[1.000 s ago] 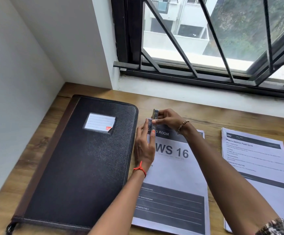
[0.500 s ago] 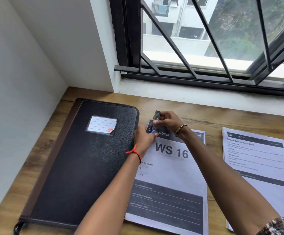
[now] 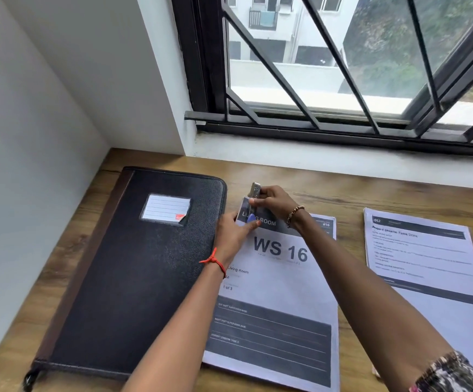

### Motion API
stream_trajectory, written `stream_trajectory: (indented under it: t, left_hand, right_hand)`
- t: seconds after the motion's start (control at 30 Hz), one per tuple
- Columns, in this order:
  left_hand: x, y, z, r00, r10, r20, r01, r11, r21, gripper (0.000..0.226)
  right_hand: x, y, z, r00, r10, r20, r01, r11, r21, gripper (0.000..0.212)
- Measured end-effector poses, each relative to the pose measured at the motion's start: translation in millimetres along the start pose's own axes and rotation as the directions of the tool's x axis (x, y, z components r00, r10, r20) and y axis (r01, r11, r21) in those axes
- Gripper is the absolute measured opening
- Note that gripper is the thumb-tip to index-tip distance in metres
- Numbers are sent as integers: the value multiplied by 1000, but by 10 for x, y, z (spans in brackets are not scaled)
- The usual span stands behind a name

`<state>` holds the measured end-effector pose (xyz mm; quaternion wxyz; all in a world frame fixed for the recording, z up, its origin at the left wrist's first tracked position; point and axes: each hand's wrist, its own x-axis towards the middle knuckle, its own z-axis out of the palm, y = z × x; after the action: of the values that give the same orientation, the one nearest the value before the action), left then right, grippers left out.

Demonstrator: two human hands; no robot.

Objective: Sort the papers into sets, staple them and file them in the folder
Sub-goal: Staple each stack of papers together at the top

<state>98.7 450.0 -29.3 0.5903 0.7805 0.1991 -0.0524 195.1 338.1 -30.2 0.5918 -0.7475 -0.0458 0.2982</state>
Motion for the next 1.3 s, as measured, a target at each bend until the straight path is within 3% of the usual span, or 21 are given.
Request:
stream_trajectory:
  t: [0.07,0.2,0.27,0.37,0.47,0.6,0.63,0.7,0.77,0.87,1.0,1.1,1.3]
  left_hand:
    - [-34,-11,-3,998,24,51,-24,1000,7,37]
    - [-50,-71,55,995,99,-9,-97,985,143,73]
    - [-84,-77,80,993,120,-13,-116,978,174,86]
    - [-107,-100,124,986,159,-51,-142,959,246,94]
    - [-151,-98,155,958,273,-91,-227,910,346,88]
    - [-255,-20,219,927,361,-102,-310,890,335,69]
    - [-294,21,251,916,389,-99,-338,881,331,65]
    - [-351,84,332,895,437,-88,-389,861,327,61]
    - [-452,191,464,878,477,-52,-440,843,309,61]
    - [-596,336,728,849,528,23,-513,813,277,61]
    - [-853,512,1191,805,562,189,-592,781,201,56]
    - [-1105,645,1609,761,563,323,-613,787,71,48]
    - [-1622,866,2722,741,548,389,-598,802,9,22]
  right_hand:
    - [-7,-6,-9,999,-5,-43,7,999,52,17]
    - [-28,-43,1,955,-50,-292,134,952,275,9]
    - [-38,-94,-35,908,-6,-420,200,885,420,13]
    - [-89,-188,-126,895,111,-431,224,723,653,15]
    - [-208,-205,-213,883,223,-414,108,761,640,20]
    - [-497,-158,-293,914,247,-323,-43,848,528,5]
    - [-617,-147,-329,915,246,-319,-74,881,467,12]
    - [-856,-142,-395,922,197,-333,-102,954,282,19]
    - [-1133,-119,-511,920,110,-376,-64,989,132,8]
    - [-1490,-72,-724,898,37,-439,-26,999,32,16]
    - [-1990,34,-1088,886,21,-462,41,991,124,18]
    - [-2334,203,-1409,873,13,-488,81,982,172,8]
    - [-3146,646,-2243,858,27,-513,164,932,323,21]
